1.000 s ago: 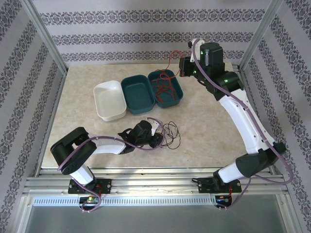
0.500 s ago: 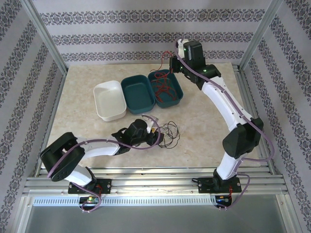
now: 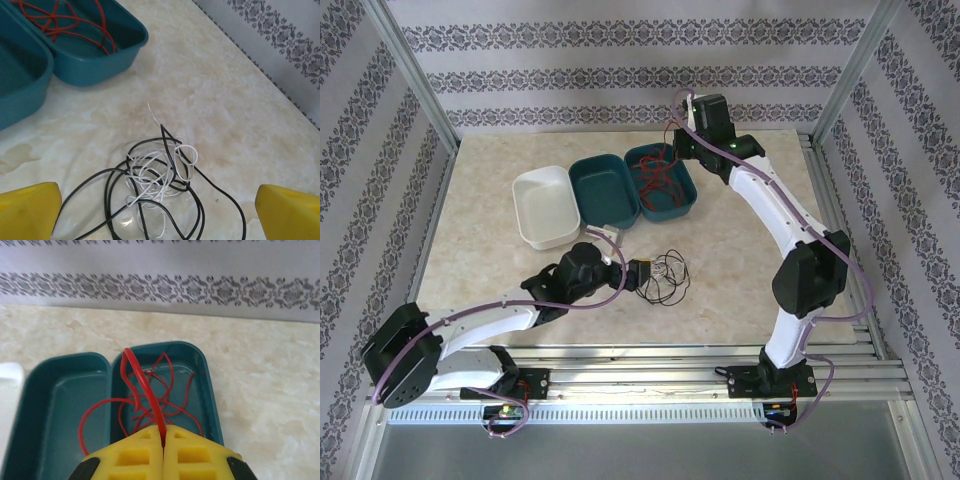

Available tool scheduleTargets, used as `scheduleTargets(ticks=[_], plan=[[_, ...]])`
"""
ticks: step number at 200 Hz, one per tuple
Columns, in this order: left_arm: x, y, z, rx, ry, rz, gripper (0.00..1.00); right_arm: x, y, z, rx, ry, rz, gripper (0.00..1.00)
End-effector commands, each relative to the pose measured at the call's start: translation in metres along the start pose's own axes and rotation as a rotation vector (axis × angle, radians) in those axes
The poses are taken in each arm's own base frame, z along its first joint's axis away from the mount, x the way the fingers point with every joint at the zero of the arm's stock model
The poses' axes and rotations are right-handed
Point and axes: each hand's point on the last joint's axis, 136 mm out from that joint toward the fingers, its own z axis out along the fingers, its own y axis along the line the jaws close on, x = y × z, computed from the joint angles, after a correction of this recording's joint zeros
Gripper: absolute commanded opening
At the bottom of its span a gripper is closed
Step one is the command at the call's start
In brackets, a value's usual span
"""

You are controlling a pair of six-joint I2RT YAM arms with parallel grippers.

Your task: Untangle the cables

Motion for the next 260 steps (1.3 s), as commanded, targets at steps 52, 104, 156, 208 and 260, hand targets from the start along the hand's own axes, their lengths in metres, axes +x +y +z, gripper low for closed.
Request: scheduleTargets(ticks=[52, 104, 156, 208, 260], plan=[[0.002, 0.053, -0.022, -0.209, -0.046, -0.112, 0.99, 0.057, -0.031, 0.063, 0.103, 0.191, -0.003, 0.00], [0.009, 0.059, -0.022, -0.212, -0.038, -0.159, 0.99, 0.067, -0.047, 0.083, 0.141, 0.229, 0.025, 0.00], [0.010, 0.062, -0.022, -0.210, -0.039, -0.185, 0.99, 0.079, -0.047, 0.117, 0.129, 0.288, 0.021, 0.00], [0.014, 0.068, -0.023, -0.224, -0.036, -0.209, 0.99, 0.090, -0.056, 0.143, 0.160, 0.332, -0.037, 0.00], [0.015, 0.072, -0.025, -0.233, -0.044, -0.223, 0.99, 0.110, -0.048, 0.139, 0.173, 0.390, -0.092, 0.00]])
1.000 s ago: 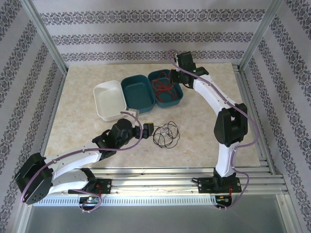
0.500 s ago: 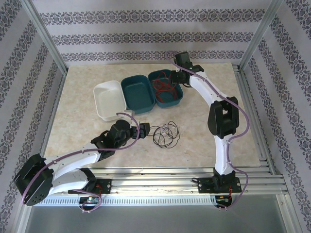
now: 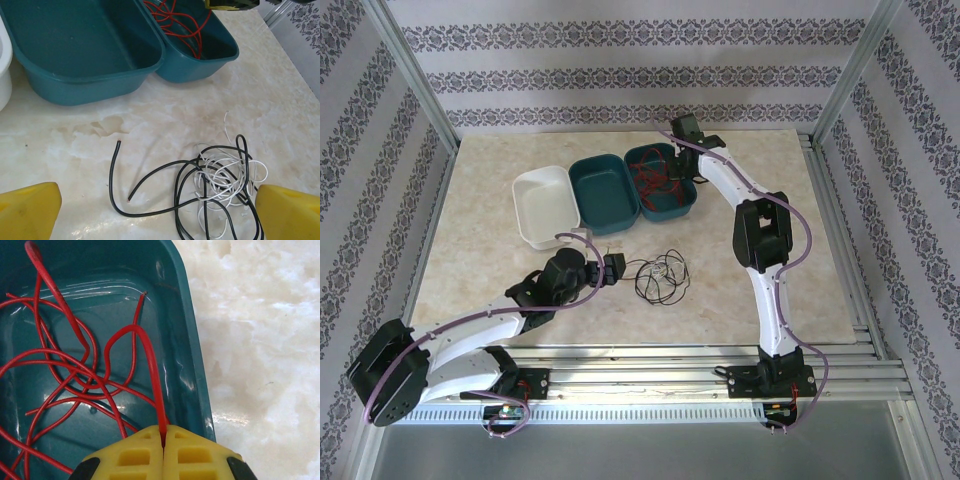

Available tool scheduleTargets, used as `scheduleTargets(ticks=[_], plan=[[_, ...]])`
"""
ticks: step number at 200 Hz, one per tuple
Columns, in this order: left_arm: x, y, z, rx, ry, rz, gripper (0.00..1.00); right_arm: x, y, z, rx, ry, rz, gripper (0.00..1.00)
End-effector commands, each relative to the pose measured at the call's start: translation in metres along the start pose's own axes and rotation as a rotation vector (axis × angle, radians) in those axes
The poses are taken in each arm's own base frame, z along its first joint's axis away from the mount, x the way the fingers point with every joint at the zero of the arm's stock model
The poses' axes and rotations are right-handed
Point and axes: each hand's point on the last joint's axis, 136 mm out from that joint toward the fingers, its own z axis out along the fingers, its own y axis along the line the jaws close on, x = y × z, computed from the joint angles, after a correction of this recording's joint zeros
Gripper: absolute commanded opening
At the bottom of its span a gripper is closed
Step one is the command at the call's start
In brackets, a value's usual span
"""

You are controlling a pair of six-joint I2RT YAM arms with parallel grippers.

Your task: Untangle the cables

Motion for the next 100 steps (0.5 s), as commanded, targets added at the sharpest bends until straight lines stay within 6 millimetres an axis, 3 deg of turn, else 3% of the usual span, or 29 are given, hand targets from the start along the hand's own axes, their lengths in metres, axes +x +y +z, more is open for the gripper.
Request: scheduleTargets(ticks=[1, 48, 100], plan=[[-0.001, 0.007, -0.002, -0.014, -0.008, -0.024, 0.99, 0.007, 0.003, -0.007, 0.037, 0.019, -0.051, 0.00], [-0.001, 0.007, -0.002, -0.010, -0.006, -0.030, 0.99, 0.020, 0.005, -0.025, 0.066, 0.041, -0.048, 0.00], [0.000, 0.004, 0.000, 0.001, -0.001, -0.034, 0.99, 0.041, 0.007, -0.023, 0.061, 0.107, -0.013, 0.00]])
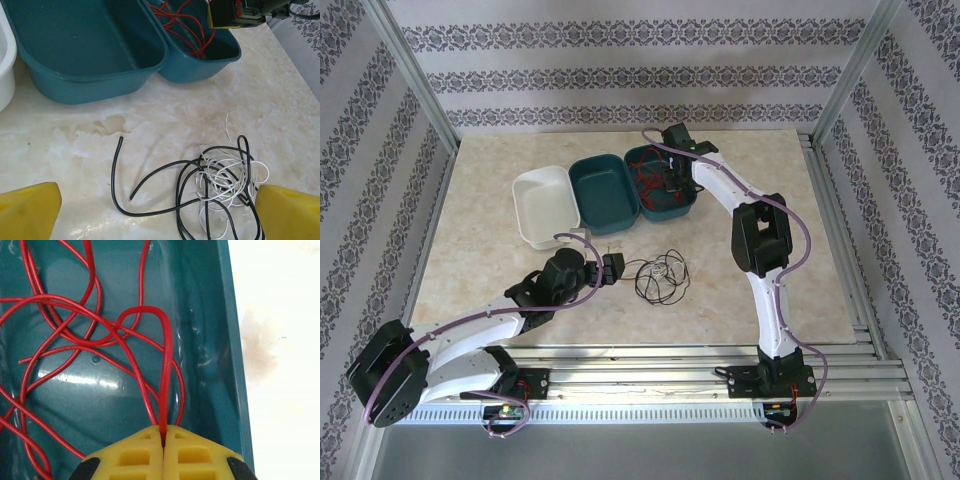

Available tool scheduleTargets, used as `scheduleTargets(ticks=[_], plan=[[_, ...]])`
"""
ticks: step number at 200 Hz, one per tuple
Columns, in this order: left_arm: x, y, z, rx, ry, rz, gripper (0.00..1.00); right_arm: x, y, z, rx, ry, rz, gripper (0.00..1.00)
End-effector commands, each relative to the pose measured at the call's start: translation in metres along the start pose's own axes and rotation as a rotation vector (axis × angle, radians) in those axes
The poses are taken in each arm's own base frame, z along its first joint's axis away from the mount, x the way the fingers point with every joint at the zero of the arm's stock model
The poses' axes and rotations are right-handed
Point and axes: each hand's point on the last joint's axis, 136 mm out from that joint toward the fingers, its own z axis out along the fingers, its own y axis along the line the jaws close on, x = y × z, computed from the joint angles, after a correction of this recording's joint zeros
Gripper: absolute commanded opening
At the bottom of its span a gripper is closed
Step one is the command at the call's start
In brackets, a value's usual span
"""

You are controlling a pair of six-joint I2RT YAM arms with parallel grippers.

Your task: Untangle the cables

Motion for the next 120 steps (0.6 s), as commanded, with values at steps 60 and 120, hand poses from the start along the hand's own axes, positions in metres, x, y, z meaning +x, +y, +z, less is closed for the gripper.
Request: scheduleTargets(ticks=[60, 120], plan=[[0.000, 0.001, 0.002, 0.012, 0.004, -0.035, 0.99, 0.012, 0.000, -0.011, -0.011, 0.059, 0.051, 0.01], [0.003, 0.009, 0.004, -0.046, 0.033, -0.023, 0.99, -0.007, 0.002, -0.046, -0.030, -0.024, 0.054, 0.24]])
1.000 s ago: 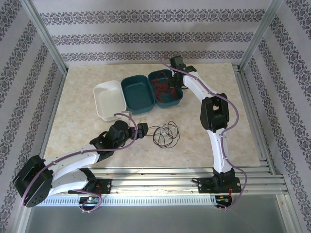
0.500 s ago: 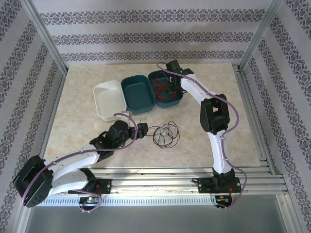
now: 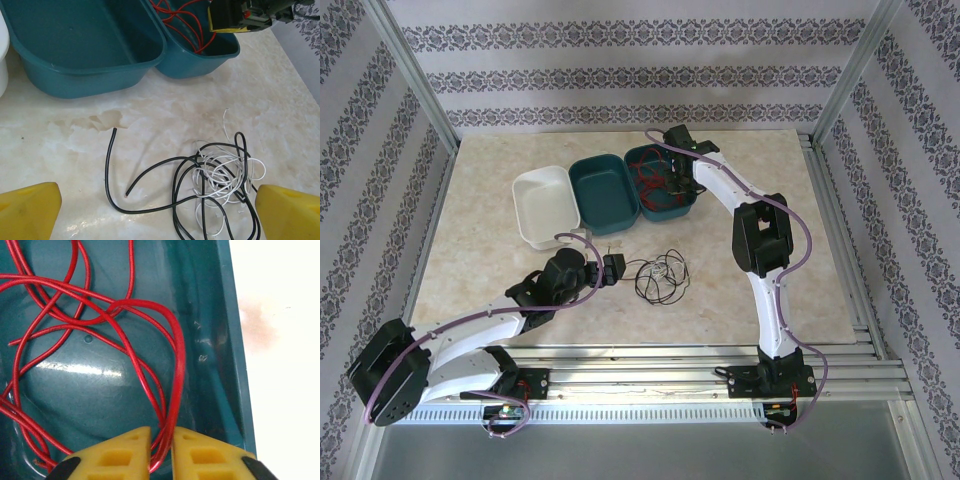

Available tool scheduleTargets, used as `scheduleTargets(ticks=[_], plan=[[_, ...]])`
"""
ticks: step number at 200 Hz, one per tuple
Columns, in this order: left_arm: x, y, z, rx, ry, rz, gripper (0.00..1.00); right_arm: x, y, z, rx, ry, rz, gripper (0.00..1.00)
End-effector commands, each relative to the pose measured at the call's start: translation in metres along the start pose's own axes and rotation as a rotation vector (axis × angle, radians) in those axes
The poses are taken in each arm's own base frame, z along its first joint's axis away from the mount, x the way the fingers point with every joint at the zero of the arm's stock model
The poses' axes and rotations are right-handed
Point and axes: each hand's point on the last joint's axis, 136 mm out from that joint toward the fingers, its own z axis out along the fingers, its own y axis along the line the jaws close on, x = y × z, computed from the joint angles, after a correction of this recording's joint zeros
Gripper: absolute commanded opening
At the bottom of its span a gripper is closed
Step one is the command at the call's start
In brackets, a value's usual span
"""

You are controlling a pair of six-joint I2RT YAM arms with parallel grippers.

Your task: Untangle the cables

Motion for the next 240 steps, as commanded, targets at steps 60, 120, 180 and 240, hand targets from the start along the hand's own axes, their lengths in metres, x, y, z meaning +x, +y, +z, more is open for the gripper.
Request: scheduleTargets(ticks=[60, 120, 180, 240], plan=[[-0.005, 0.006, 0.003, -0.051, 0.015, 0.006, 0.99, -0.023, -0.009, -0.088, -0.001, -0.170, 0.034, 0.35], [-0.002, -0.002, 0.012, -0.054, 0.086, 0.071, 0.99, -0.006, -0.011, -0.131, -0.122, -0.244, 0.085, 0.48], [0.010, -0.025, 0.039, -0.009, 0.221, 0.119, 0.91, 0.054, -0.021, -0.160, -0.341, -0.271, 0.200, 0.63], [0.035, -0.049, 0.061, 0.085, 0.359, 0.143, 0.66, 0.118, -0.075, -0.178, -0.311, -0.377, 0.379, 0.98]])
